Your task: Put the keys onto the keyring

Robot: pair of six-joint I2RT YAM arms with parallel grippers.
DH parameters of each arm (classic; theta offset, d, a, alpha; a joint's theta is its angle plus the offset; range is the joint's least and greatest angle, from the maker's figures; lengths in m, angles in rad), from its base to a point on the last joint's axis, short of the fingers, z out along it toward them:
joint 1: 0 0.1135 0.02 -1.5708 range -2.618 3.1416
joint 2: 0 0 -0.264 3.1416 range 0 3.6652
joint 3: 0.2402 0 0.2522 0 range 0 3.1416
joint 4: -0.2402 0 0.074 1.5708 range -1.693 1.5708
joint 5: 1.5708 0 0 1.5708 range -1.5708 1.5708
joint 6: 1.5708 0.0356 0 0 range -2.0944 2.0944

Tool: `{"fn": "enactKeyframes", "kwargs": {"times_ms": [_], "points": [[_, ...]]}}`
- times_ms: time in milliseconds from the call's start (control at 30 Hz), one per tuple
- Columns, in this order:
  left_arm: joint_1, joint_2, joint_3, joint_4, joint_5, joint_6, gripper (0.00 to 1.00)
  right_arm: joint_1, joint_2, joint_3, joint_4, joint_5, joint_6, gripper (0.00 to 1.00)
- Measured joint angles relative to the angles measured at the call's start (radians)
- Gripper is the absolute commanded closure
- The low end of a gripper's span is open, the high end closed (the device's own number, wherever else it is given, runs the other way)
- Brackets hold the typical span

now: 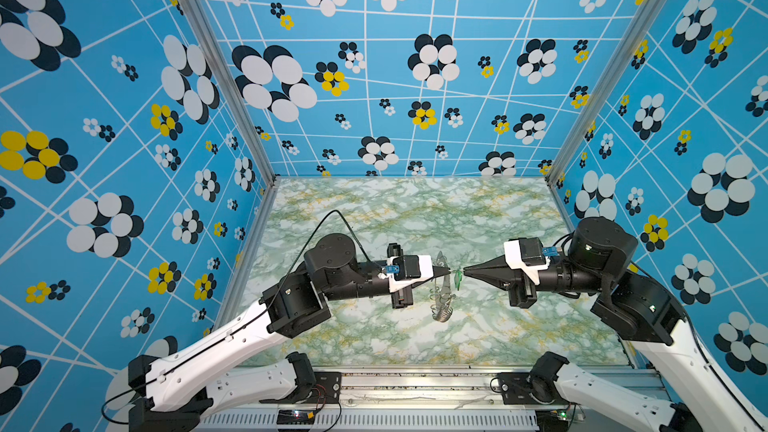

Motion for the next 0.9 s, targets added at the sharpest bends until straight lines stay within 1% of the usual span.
{"fn": "enactKeyframes", "kwargs": {"times_ms": [400, 900], "points": [[0.000, 0.017, 0.028, -0.011, 0.008, 0.000, 1.00, 0.013, 0.015, 0.011, -0.031, -0.003, -0.042, 1.00], [0.002, 0.037, 0.045, -0.029, 0.011, -0.013, 1.00, 0.015, 0.013, 0.012, -0.048, 0.016, -0.060, 1.00]]}}
